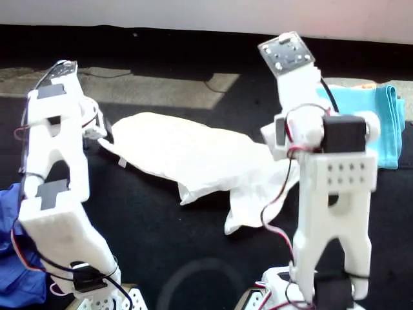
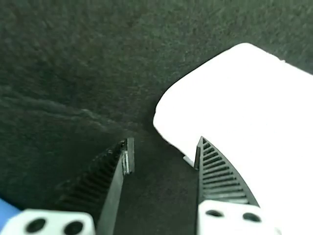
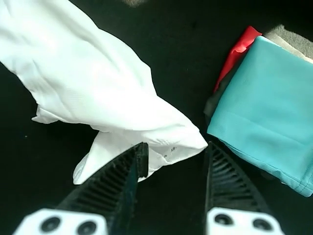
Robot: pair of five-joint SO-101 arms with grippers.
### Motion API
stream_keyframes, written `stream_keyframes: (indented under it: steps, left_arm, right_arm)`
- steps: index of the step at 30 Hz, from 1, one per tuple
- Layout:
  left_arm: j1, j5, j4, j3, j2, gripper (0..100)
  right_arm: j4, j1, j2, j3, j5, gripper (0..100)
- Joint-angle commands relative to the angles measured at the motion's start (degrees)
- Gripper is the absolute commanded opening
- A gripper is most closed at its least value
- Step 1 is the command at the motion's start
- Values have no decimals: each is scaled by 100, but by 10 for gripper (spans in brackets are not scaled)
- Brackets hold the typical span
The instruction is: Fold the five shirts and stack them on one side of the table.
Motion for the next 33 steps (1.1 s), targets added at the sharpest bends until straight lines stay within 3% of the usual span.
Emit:
stream_keyframes:
  steps: [1, 7, 13, 17, 19, 25, 30, 33]
  left_arm:
    - [347, 193, 308, -927, 558, 211]
    - [435, 193, 440, -2387, 1824, 211]
    - [224, 193, 870, -3442, 2519, 200]
    - [233, 193, 1336, -3987, 2686, 13]
    - [251, 193, 1565, -4207, 2686, 24]
    - [180, 193, 2778, -5640, 2668, 9]
    - [-110, 202, 2875, -6387, 2571, 9]
    - [-163, 202, 2875, -6387, 2413, 9]
  right_arm:
    - [84, -215, -453, 251, -44, 183]
    - [-330, -347, -813, 2273, -44, 181]
    - [-1596, -549, -1912, 4462, -44, 181]
    - [-2659, -1112, -2360, 5903, -79, 181]
    - [-3160, -1367, -2343, 6396, -88, 181]
    - [-3899, -1991, -1543, 6299, -870, 194]
    - [-3960, -2879, -101, 5446, -1134, 303]
    - [-4356, -2993, 945, 4857, -1187, 308]
